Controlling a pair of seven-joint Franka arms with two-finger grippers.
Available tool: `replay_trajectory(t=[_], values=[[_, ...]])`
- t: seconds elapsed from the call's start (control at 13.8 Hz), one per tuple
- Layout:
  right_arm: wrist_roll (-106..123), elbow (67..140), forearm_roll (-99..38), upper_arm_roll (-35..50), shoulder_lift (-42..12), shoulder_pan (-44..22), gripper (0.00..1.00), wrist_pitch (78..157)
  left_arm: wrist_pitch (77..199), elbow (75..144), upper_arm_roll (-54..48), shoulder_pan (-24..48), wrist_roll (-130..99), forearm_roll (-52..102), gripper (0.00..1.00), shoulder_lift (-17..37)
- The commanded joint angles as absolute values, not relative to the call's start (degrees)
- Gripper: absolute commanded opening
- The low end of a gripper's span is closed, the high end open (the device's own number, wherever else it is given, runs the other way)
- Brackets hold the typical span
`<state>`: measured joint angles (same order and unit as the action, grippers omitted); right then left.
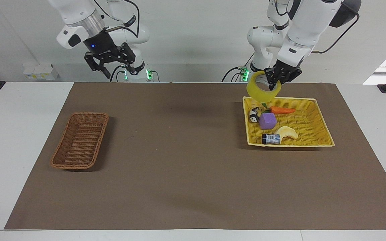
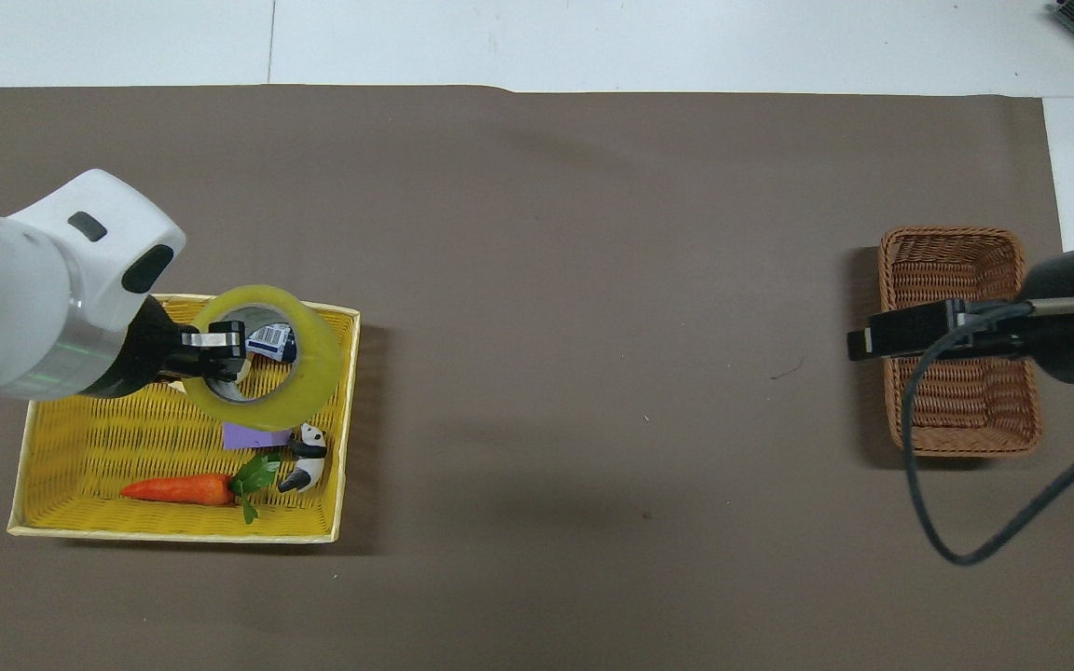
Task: Move tape to another basket
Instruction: 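Carry the tape toward the middle while the right gripper reaches toward it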
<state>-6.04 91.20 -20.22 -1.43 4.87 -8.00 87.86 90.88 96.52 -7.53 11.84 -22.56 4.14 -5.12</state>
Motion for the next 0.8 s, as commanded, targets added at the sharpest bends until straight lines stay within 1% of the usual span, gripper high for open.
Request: replay_trajectory(t=[0.0,0.14,0.29,0.43,0.58,0.72], values=[[-4.83,96.14,-28.63,0.6,5.8,-7.3,1.0,91.83,92.89,94.22,-7.03,15.9,-24.69,5.71,0.0,-4.22],[-8.06,98.95,-36.0,2.63,5.98,-7.38,1.0,96.91,96.05,94.31,-7.73,17.05,-25.31,11.31,0.0,-4.31],[-11.86,100.54,-38.74,5.79,5.72,-7.38,1.0,103.06,97.55,94.66,-9.66,17.58,-26.89,12.65,0.0,-4.48],[-12.3,103.08,-44.1,7.72,5.71,-7.47,1.0,107.64,101.66,96.06,-10.2,18.8,-25.67,14.4,0.0,-5.09],[-12.22,104.41,-48.58,8.09,5.71,-7.38,1.0,108.81,106.07,96.59,-10.2,19.68,-24.79,15.55,0.0,-5.1],[-12.3,106.51,-54.21,8.17,6.15,-7.38,1.0,110.55,106.43,96.94,-10.2,21.61,-22.43,17.66,0.0,-5.27]])
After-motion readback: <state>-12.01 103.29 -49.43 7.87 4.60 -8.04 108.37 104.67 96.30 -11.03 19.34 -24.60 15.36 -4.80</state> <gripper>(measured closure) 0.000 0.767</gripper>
